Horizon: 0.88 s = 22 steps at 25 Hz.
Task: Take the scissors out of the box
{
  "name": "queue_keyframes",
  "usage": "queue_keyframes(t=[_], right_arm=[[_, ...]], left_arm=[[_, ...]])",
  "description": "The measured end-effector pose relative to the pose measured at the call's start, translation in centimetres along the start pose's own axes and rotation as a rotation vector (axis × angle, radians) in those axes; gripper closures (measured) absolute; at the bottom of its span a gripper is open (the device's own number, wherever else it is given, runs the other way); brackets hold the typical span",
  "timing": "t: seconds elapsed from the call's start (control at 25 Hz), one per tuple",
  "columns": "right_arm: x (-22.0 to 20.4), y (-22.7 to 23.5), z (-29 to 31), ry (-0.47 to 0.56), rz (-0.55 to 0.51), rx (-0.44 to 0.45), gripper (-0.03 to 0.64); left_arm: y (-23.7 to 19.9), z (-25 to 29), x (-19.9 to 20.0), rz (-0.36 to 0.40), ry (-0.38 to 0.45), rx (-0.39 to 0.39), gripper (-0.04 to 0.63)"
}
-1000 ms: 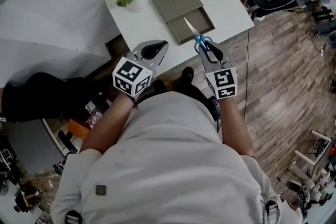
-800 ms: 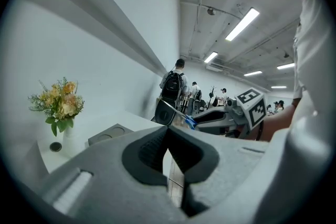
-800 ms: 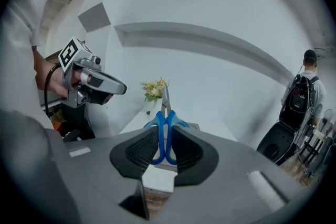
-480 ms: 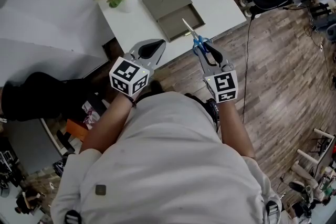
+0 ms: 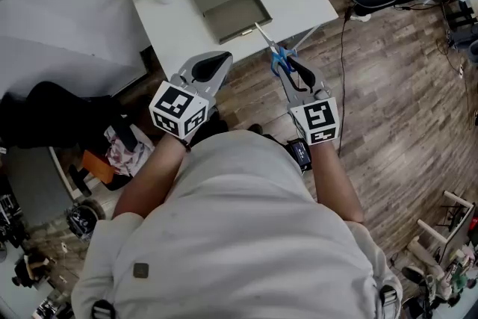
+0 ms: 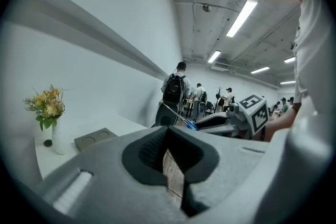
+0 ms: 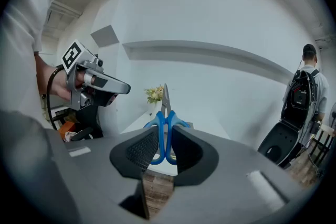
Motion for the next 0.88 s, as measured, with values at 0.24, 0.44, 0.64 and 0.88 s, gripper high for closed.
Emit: queue_keyframes(t=[0.24, 0.44, 0.64, 0.88], right_arm=[[-2.3, -0.1, -3.4, 0.034, 0.014, 0.043, 0.518], [-3.6, -1.1, -5.2, 0.038, 0.044, 0.052, 0.518], [-3.1, -3.2, -6.3, 0.044, 0.051, 0.046, 0.518], [-1.6, -5.9, -7.6, 0.06, 0.058, -0.015, 0.518]], left_arm=[[3.7, -0.2, -2.2, -0.009, 0.0, 0.062, 0.592], [5.9, -0.8, -3.2, 0.007, -0.006, 0.059, 0.592], [6.2, -2.8, -4.2, 0.012, -0.018, 0.048, 0.592], [6.1, -5.7, -4.9, 0.023, -0.027, 0.003, 0.592]])
Point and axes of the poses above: the fingertips, and each gripper's own axes: z forward along the fingers, y to its right, x out of its top, the point moved 7 cm from there along -z, backward along the fingers, and after that the axes turned 13 degrees about -z, right-handed, at the moved point
